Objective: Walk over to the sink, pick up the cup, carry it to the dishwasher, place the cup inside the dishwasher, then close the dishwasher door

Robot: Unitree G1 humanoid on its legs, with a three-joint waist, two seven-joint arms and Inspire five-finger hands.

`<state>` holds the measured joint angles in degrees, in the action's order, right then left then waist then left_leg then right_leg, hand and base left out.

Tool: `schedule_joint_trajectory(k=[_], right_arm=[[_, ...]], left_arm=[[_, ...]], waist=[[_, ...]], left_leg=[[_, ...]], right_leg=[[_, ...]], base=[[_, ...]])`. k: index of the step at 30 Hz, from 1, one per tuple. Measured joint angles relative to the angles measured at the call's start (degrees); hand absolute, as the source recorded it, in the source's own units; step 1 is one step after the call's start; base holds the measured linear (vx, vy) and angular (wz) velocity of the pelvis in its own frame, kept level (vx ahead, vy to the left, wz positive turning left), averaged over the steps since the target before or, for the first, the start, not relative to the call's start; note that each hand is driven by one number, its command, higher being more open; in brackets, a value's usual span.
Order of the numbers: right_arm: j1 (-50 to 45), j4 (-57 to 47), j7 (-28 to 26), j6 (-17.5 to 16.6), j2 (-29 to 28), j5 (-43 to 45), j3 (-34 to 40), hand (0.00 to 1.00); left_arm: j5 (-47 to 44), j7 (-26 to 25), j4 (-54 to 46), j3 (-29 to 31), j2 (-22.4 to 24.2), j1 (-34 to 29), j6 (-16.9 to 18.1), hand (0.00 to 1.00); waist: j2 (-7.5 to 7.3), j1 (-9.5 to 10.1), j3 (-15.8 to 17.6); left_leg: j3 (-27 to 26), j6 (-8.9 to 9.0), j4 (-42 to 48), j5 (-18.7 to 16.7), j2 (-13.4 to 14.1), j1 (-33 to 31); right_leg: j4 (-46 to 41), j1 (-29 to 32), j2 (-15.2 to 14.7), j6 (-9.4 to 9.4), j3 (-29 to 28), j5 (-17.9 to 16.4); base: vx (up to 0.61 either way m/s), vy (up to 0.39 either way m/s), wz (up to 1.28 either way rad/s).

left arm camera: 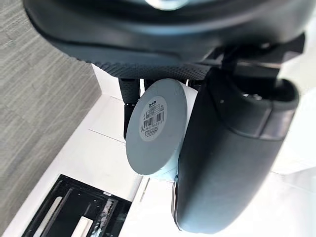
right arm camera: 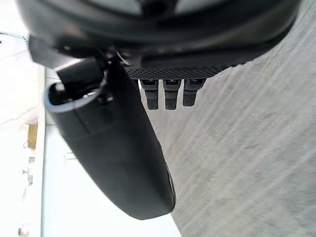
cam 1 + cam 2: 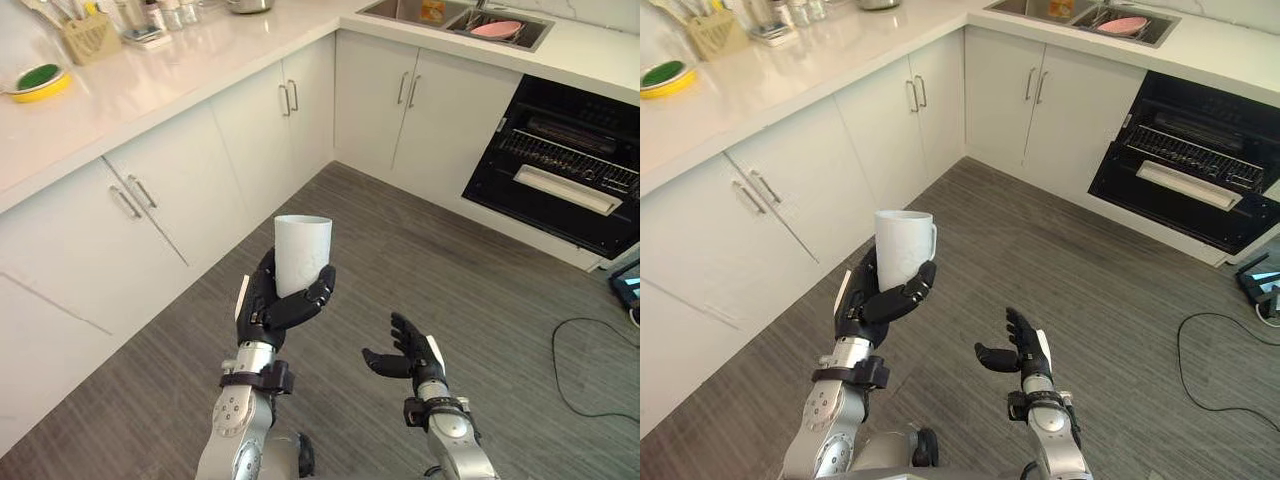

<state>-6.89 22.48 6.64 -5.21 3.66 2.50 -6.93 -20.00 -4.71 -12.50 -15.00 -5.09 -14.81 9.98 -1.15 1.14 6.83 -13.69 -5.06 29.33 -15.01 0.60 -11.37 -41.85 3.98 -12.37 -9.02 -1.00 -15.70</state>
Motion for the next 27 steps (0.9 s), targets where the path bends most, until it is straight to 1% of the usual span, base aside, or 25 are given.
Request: schedule_joint_trajectory(k=[1, 2, 3, 4, 5, 6, 8, 9, 10, 11, 12, 13, 14, 15, 16, 17, 18, 19, 21, 22, 23, 24, 25, 26, 27], right_arm=[[0.4, 0.0, 0.0, 0.0, -0.4, -0.3, 0.0, 0.90], [0.9, 0.0, -0.2, 0.0, -1.0, -0.5, -0.1, 0.90], [0.9, 0.0, -0.2, 0.0, -1.2, -0.5, -0.1, 0.90], [1.2, -0.1, -0.3, 0.0, -1.7, -0.5, -0.1, 0.90], [1.6, -0.2, -0.4, 0.0, -1.8, -0.5, -0.2, 0.90], [1.7, -0.2, -0.5, 0.0, -1.8, -0.5, -0.2, 0.90], [1.7, -0.2, -0.6, 0.0, -1.7, -0.5, -0.2, 0.90], [1.7, -0.2, -0.6, 0.0, -1.4, -0.5, -0.2, 0.90], [1.5, -0.2, -0.5, 0.0, -1.3, -0.5, -0.2, 0.90], [1.1, -0.1, -0.4, 0.0, -1.2, -0.5, -0.2, 0.90], [0.6, 0.0, -0.2, 0.2, 0.1, -0.5, -0.1, 0.90], [-0.4, -1.3, -0.1, 0.2, 0.5, -0.5, -0.1, 0.90], [-1.0, -1.9, -0.1, 0.2, 0.7, -0.5, -0.1, 0.90], [-2.6, -3.6, 0.1, 0.4, 0.7, -0.5, -0.1, 0.90], [-4.5, -6.0, 0.4, 0.5, 0.6, -0.4, -0.3, 0.90], [-5.4, -7.5, 0.6, 0.5, 0.5, -0.4, -0.3, 0.90], [-6.6, -10.0, 1.0, 0.5, 0.2, -0.4, -0.2, 0.90], [-6.9, -11.5, 1.3, 0.1, 0.2, -0.4, -0.1, 0.90], [-6.7, -11.7, 1.4, -0.5, 0.2, -0.3, 0.1, 0.90], [-6.5, -11.1, 1.3, -0.5, 0.2, -0.3, 0.1, 0.90], [-6.2, -10.4, 1.3, -0.6, 0.2, -0.3, 0.0, 0.90], [-5.6, -8.8, 1.2, -0.6, 0.3, -0.3, 0.1, 0.90], [-4.5, -6.4, 1.2, -0.5, 0.6, -0.3, 0.2, 0.90], [-4.0, -4.4, 1.1, -0.4, 0.5, -0.2, 0.4, 0.90], [-4.0, -3.6, 1.1, -0.4, 0.6, -0.2, 0.4, 0.90]], left_arm=[[0.5, 0.0, 0.0, -0.3, -0.7, -0.1, -0.3, 0.30], [1.5, 0.0, -0.1, -0.6, -0.8, -0.1, -0.4, 0.30], [1.6, 0.0, -0.1, -0.7, -0.8, -0.1, -0.4, 0.30], [1.8, 0.0, -0.5, -0.7, -0.7, -0.1, -0.4, 0.30], [1.9, 0.0, -0.5, -0.8, -0.7, 0.0, -0.3, 0.30], [1.9, 0.0, -0.6, -0.8, -0.7, 0.0, -0.3, 0.30], [1.9, -0.1, -0.5, -1.0, -0.7, 0.0, -0.3, 0.30], [1.8, -0.2, -0.5, -1.2, -0.7, 0.0, -0.3, 0.30], [1.9, -0.2, -0.4, -1.3, -0.8, 0.0, -0.2, 0.30], [1.9, -0.2, 0.3, -1.4, -0.7, 0.1, -0.2, 0.30], [1.8, -0.2, 2.0, -1.9, 0.7, -0.1, -0.3, 0.30], [1.9, -0.2, 2.1, -2.3, 1.4, 0.1, -0.6, 0.30], [1.9, -0.2, 2.1, -2.4, 1.8, 0.2, -0.6, 0.30], [1.9, -0.2, 2.1, -2.3, 2.5, 0.2, -0.6, 0.30], [1.9, -0.2, 2.0, -2.3, 3.1, -0.2, -0.7, 0.30], [1.9, -0.1, 1.7, -2.4, 3.2, -0.3, -0.7, 0.30], [1.7, 0.1, 0.9, -2.6, 3.4, -0.6, -0.7, 0.30], [1.6, 0.4, -0.1, -2.6, 3.7, -0.9, -0.6, 0.30], [1.6, 0.6, -0.9, -2.6, 4.0, -1.4, -0.6, 0.30], [1.4, 0.9, -0.8, -2.5, 4.0, -1.6, -0.6, 0.30], [1.4, 0.9, -0.8, -2.4, 4.0, -1.7, -0.6, 0.30], [1.4, 0.9, -0.7, -2.2, 4.0, -1.9, -0.6, 0.30], [1.4, 0.9, -0.7, -2.0, 4.0, -2.1, -0.6, 0.30], [1.4, 0.9, -0.6, -1.7, 4.0, -2.2, -0.6, 0.30], [1.4, 0.9, -0.6, -1.4, 4.0, -2.4, -0.6, 0.30]], waist=[[-0.15, -0.60, -0.1], [-0.15, -0.87, -0.1], [-0.19, -0.88, -0.2], [-0.28, -1.00, -0.2], [-0.14, -1.22, -0.3], [-0.04, -1.27, -0.3], [0.17, -1.62, -0.1], [0.11, -2.17, -0.4], [-0.63, -2.70, -0.8], [-0.55, -3.21, -0.9], [2.17, -3.33, -1.6], [3.08, -3.48, -1.7], [3.48, -3.55, -1.5], [3.64, -3.46, -1.4], [3.66, -2.83, -1.3], [3.79, -2.52, -1.2], [3.84, -1.93, -1.2], [3.71, -1.69, -1.3], [3.58, -0.87, -1.6], [3.73, -0.36, -1.7], [3.62, -0.36, -1.6], [3.50, -0.35, -1.6], [3.56, -0.24, -1.6], [3.37, -0.10, -1.6], [3.21, 0.15, -1.7]], left_leg=[[0.0, -0.26, -1.2, -0.6, -0.6, 2.4], [0.0, -0.42, -4.5, -1.1, -0.7, 7.2], [0.1, -0.38, -5.1, -1.1, -0.7, 7.9], [0.2, 0.00, -7.3, -1.4, -0.5, 10.3], [0.4, 0.52, -8.8, -1.6, 0.1, 12.0], [0.4, 0.95, -9.4, -1.9, 0.5, 12.8], [0.8, 2.18, -11.2, -2.6, 1.4, 15.4], [1.3, 3.78, -11.7, -3.5, 2.0, 16.6], [2.1, 5.66, -11.8, -4.7, 1.7, 18.0], [2.7, 6.23, -11.8, -5.0, 1.8, 19.1], [3.6, 7.31, -10.9, -5.7, 4.4, 20.0], [4.0, 7.93, -6.9, -5.4, 6.0, 19.1], [4.2, 8.78, -3.1, -4.9, 7.0, 17.8], [5.7, 10.60, 6.9, -1.9, 9.0, 14.8], [6.3, 10.83, 17.9, 2.7, 11.3, 11.1], [6.1, 11.06, 22.6, 2.5, 12.6, 9.5], [5.8, 10.42, 28.2, 1.6, 14.2, 6.3], [5.4, 9.74, 29.3, -0.1, 14.9, 3.2], [5.4, 8.52, 25.9, -2.2, 14.4, -0.5], [6.8, 8.04, 18.1, -2.9, 12.1, -2.6], [7.7, 8.06, 14.1, -2.9, 10.9, -3.1], [9.9, 8.52, 7.7, -2.6, 8.8, -3.7], [12.3, 9.24, 0.3, -1.3, 6.4, -4.4], [13.0, 9.35, -4.1, 2.9, 4.7, -4.8], [12.8, 9.26, -5.5, 5.8, 4.0, -4.0]], right_leg=[[-6.6, 2.4, -0.3, 0.92, 0.0, -0.5], [-12.5, 6.7, 0.7, 3.20, 1.5, -1.8], [-12.7, 7.4, 1.0, 3.58, 1.7, -2.0], [-12.0, 10.5, 2.1, 5.06, 3.2, -2.9], [-9.1, 13.3, 3.4, 5.78, 4.9, -3.3], [-7.0, 14.7, 4.0, 5.87, 5.8, -3.3], [1.4, 17.5, 6.0, 6.04, 7.5, -2.9], [9.9, 18.1, 7.6, 6.76, 7.9, 0.5], [15.7, 18.0, 8.4, 8.73, 7.6, 9.2], [15.3, 17.3, 8.3, 9.69, 7.3, 12.0], [14.2, 16.0, 10.0, 10.45, 9.0, 10.6], [14.6, 14.5, 11.1, 11.20, 10.0, 8.8], [15.0, 13.2, 11.7, 11.66, 10.6, 8.4], [16.7, 10.0, 13.0, 12.42, 11.2, 7.7], [19.6, 5.5, 14.2, 13.06, 10.8, 7.1], [21.4, 3.1, 14.8, 13.10, 10.6, 7.0], [24.1, -0.7, 15.5, 13.44, 10.1, 6.8], [26.0, -3.1, 15.7, 13.67, 9.5, 6.2], [27.2, -4.8, 15.6, 14.19, 7.8, 4.8], [28.0, -6.4, 15.1, 13.68, 6.7, 4.1], [28.2, -6.9, 14.7, 13.31, 6.3, 3.7], [28.2, -7.3, 14.0, 12.78, 5.5, 3.0], [28.2, -7.9, 13.1, 11.87, 4.2, 2.1], [27.9, -8.5, 12.1, 10.57, 2.7, 0.9], [27.6, -8.6, 11.5, 9.83, 1.5, 0.2]], base=[[0.54, 0.189, -0.02], [0.38, 0.109, 0.01], [0.43, 0.088, -0.03], [0.27, 0.004, 0.02], [0.34, -0.004, 0.02], [0.43, -0.047, 0.01], [0.42, -0.069, 0.07], [0.43, -0.105, 0.23], [0.36, -0.090, 0.33], [0.50, -0.128, 0.24], [0.51, -0.138, 0.21], [0.61, -0.176, 0.13], [0.47, -0.176, 0.19], [0.44, -0.169, 0.03], [0.43, -0.154, -0.06], [0.41, -0.107, -0.22], [0.34, -0.074, -0.22], [0.31, -0.057, -0.23], [0.24, 0.014, -0.32], [0.25, 0.083, -0.36], [0.25, 0.141, -0.32], [0.25, 0.186, -0.36], [0.33, 0.259, -0.54], [0.31, 0.251, -0.61], [0.36, 0.293, -0.72]])
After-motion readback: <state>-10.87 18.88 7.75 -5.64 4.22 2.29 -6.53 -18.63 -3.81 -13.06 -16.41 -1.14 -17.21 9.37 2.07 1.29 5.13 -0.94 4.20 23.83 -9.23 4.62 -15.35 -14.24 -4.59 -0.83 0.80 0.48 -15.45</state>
